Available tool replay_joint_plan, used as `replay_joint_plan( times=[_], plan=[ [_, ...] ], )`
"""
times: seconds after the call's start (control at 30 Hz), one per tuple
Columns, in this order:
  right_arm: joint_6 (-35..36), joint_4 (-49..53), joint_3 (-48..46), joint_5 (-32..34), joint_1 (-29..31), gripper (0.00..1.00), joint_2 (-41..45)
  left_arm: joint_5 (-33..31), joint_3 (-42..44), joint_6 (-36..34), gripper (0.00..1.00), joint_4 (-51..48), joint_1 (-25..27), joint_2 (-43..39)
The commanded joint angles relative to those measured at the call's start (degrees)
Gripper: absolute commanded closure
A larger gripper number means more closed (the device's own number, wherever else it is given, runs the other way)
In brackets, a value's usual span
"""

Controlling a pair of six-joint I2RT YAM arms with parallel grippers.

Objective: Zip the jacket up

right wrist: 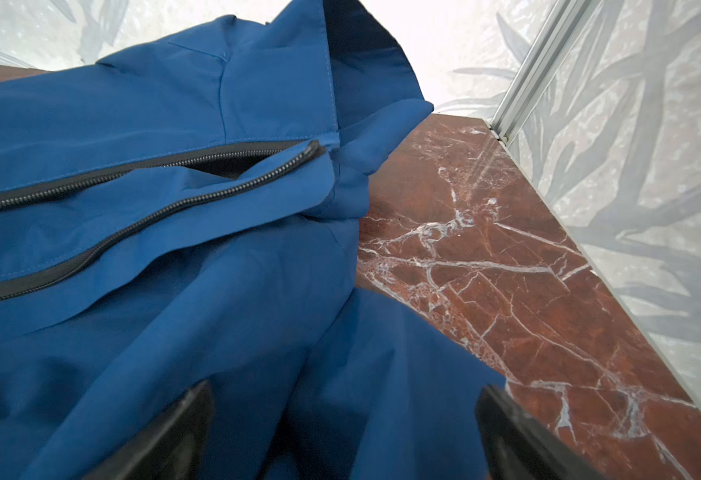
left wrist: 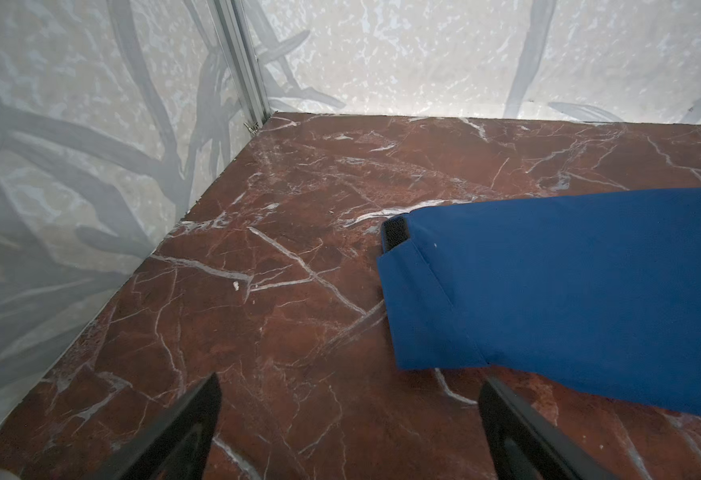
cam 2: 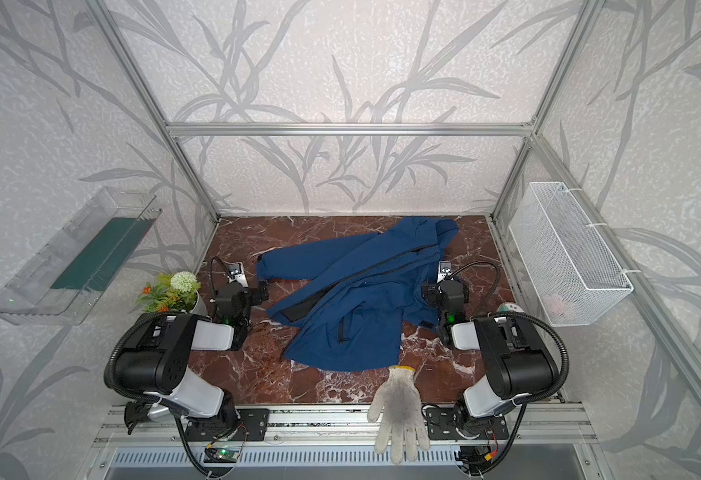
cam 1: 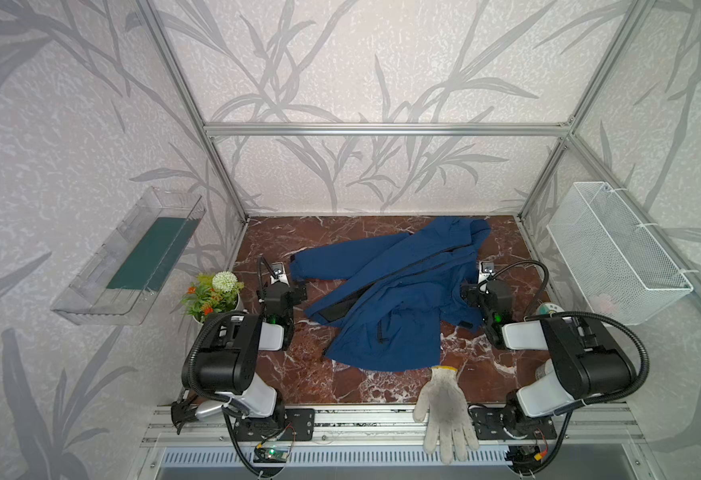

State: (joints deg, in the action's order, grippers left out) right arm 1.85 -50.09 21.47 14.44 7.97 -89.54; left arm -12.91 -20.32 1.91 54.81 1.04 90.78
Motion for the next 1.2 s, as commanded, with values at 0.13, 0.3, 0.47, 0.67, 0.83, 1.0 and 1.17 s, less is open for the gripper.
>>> replay_joint_plan(
  times=[0.13,0.3,0.47,0.67,0.83,1.0,1.17],
  plan=[
    [0.36,-1.03,0.67,-0.66,0.17,0.01,0.86,0.21,-0.87,-0.60,0.01,0.58,-0.21,-0.78],
    [0.35,-1.02,0.67,-0.65,0.12,0.01,0.86,0.24,-0.88,-0.62,0.01,0.57,-0.16,-0.78],
    [0.42,-1.04,0.67,-0.64,0.12,0.01,0.90,0.25,-0.87,-0.60,0.01,0.56,-0.16,-0.78],
    [0.37,-1.04,0.67,-0.70,0.12,0.01,0.86,1.13,-1.04,-0.37,0.01,0.20,-0.47,-0.79],
    [0.35,-0.98,0.67,-0.65,0.12,0.01,0.86,1.09,-1.04,-0.33,0.01,0.13,-0.51,-0.79],
    [0.37,-0.97,0.67,-0.64,0.05,0.01,0.86,2.89,-1.32,0.44,0.01,-0.54,-1.62,-0.94],
    [1.28,-3.76,-0.31,-1.22,0.18,0.01,1.69,1.45,-1.41,0.03,0.01,-2.04,-0.94,-3.34]
  ],
)
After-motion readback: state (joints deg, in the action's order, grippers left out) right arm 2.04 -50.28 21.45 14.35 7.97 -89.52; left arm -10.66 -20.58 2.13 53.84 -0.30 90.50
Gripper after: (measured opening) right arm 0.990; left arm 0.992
